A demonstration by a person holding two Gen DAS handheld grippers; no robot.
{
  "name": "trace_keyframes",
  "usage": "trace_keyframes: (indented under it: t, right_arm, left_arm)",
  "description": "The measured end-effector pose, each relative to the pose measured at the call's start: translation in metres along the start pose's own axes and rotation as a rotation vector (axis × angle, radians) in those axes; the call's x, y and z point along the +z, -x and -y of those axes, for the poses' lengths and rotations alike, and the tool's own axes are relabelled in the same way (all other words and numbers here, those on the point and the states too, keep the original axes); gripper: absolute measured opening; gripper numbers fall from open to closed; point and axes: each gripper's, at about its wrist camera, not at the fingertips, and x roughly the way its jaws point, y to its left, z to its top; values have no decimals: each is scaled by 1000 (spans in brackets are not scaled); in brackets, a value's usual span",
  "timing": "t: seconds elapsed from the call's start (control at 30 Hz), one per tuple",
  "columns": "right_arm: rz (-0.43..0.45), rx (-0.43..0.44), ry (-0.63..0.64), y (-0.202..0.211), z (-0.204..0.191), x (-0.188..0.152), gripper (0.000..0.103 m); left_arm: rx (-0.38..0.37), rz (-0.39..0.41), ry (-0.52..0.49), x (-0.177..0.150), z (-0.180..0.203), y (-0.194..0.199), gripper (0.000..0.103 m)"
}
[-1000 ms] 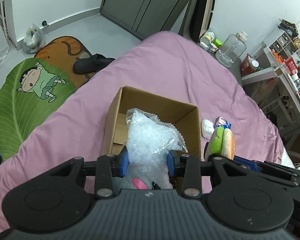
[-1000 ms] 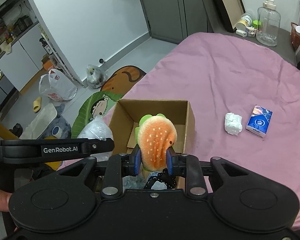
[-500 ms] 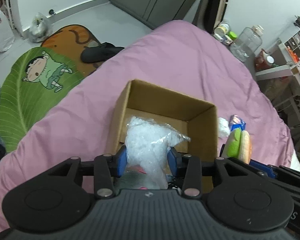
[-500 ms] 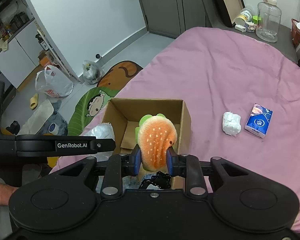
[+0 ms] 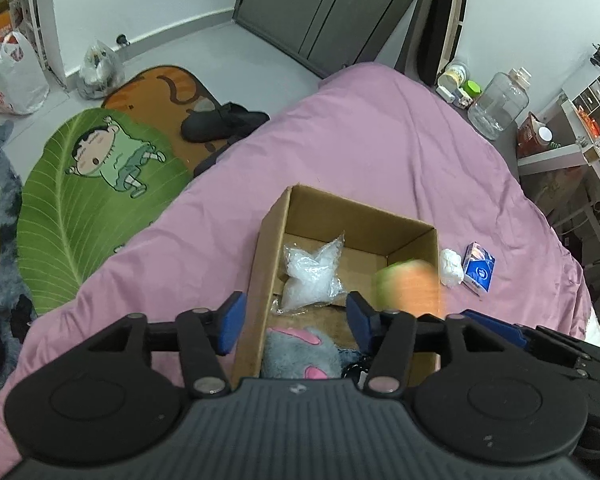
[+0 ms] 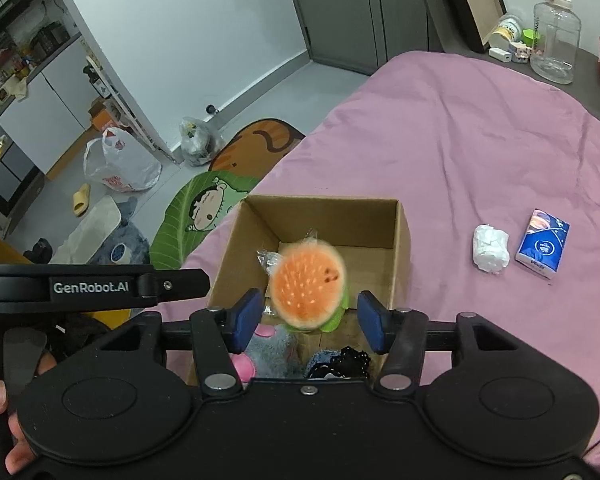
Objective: Organize soft objects
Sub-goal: 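Open both grippers to drop the bag and burger plush into the box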
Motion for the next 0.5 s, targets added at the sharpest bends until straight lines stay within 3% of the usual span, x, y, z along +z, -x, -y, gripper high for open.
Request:
trace_keyframes:
  t: [0.17,0.23,0.33,0.5]
  right_arm:
    - [9,-7,-16,12,7,-2,53]
    - [22,-19,-21,18,10,-3,62]
    - [46,-53,-28,27,15,-6,76]
    - [67,-82,-37,39,24,-11,81]
  left_arm:
    - [2,9,-20,-3,7,9,77]
    - [1,15,-30,-5,12,13,81]
    - [-2,26,-42,-8,16,20,83]
    - [-1,40,-56,-14,24,29,84]
